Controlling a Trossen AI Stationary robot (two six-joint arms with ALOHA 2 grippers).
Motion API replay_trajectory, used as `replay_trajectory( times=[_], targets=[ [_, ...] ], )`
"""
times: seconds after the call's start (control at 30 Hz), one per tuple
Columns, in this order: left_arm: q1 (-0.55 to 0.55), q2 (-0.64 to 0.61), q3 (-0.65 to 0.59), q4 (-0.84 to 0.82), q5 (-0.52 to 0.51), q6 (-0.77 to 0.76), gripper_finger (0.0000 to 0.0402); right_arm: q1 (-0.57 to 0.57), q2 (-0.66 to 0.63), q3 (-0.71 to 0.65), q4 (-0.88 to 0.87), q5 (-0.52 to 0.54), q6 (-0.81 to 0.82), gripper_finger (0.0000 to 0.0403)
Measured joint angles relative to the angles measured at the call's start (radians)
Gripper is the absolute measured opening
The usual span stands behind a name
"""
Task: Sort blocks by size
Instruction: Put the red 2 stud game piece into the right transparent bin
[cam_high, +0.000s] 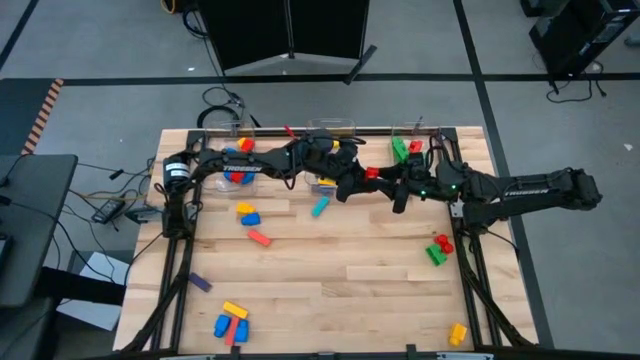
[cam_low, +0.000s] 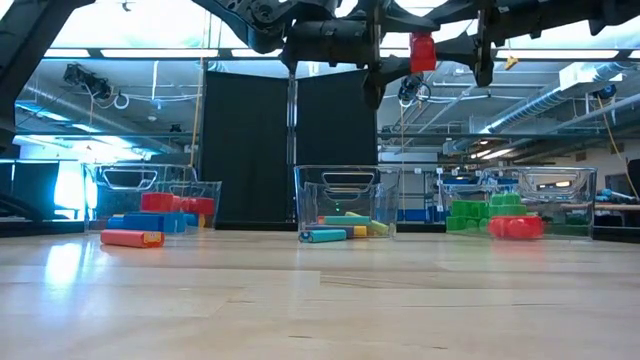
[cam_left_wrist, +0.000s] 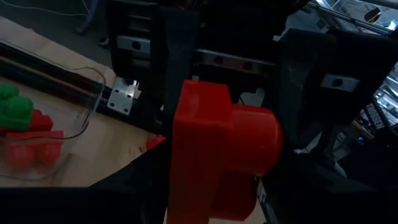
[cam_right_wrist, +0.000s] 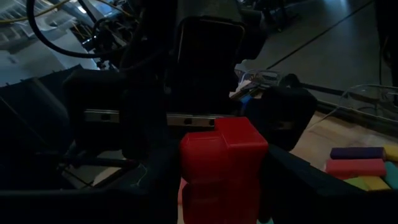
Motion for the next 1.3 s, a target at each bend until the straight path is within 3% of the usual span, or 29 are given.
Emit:
replay_trajectory(
  times=[0.47,0.9,1.3],
  targets=[
    [0.002,0.0,0.0,0.002,0.021,-0.008,0.024,0.0,0.0,0.0,0.0,0.003,-0.001,0.02],
    [0.002,0.0,0.0,0.002,0.026,0.023,0.0312,-0.002,-0.001,0.0,-0.002,0.02,-0.003,0.0201],
    [0.075,0.0,0.0,0.002,0.052,0.037,0.0315,-0.037,-0.081,0.0,-0.022,0.029,-0.006,0.0201]
  ],
)
